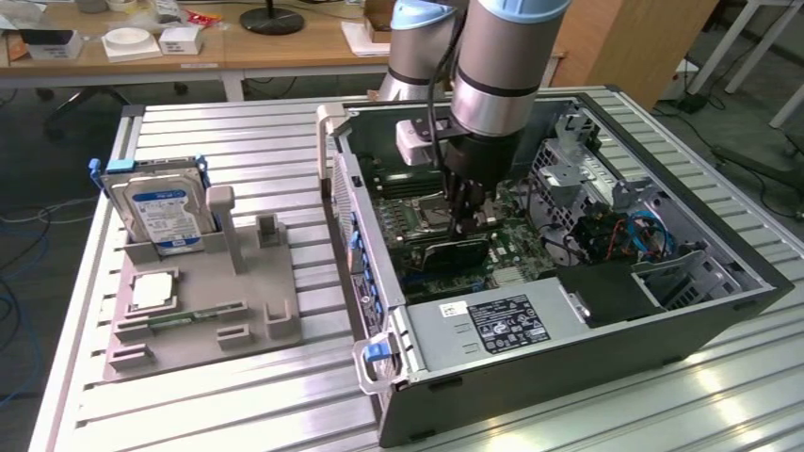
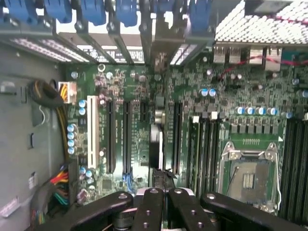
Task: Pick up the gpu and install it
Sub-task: 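Press down on the gpu until it lock into place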
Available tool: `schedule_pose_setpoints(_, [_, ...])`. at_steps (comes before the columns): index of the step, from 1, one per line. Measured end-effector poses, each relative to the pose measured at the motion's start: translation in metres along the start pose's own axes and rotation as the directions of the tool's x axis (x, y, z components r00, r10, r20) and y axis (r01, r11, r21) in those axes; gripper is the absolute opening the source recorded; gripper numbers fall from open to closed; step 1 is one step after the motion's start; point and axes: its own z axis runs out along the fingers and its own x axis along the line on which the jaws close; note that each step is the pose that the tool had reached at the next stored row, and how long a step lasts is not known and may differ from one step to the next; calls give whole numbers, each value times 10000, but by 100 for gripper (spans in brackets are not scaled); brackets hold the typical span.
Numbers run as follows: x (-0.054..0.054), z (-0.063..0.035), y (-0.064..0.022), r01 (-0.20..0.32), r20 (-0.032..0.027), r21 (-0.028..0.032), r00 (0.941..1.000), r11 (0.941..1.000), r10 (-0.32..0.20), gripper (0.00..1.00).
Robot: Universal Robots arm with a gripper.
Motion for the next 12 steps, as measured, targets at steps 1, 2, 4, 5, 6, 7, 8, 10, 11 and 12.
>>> schedule_pose_setpoints(1, [0,0,12,1,0,0,10000,10000,-1,10])
schedule_pose_setpoints(2, [0,0,25,1,-1,0,10000,10000,-1,10])
schedule_pose_setpoints(4, [0,0,54,1,-1,0,10000,10000,-1,10])
schedule_pose_setpoints(5, [0,1,71,2,0,0,10000,10000,-2,10])
schedule_pose_setpoints(6, [0,1,88,2,0,0,10000,10000,-2,10])
schedule_pose_setpoints(7, [0,1,108,1,-1,0,10000,10000,-1,10])
schedule_pose_setpoints(8, [0,1,126,1,-1,-1,10000,10000,-1,10])
schedule_pose_setpoints(10, [0,2,161,1,0,0,10000,10000,-1,10])
schedule_pose_setpoints(11, [0,2,177,0,-1,0,10000,10000,0,10])
schedule_pose_setpoints(12, [0,3,192,1,0,0,10000,10000,-1,10])
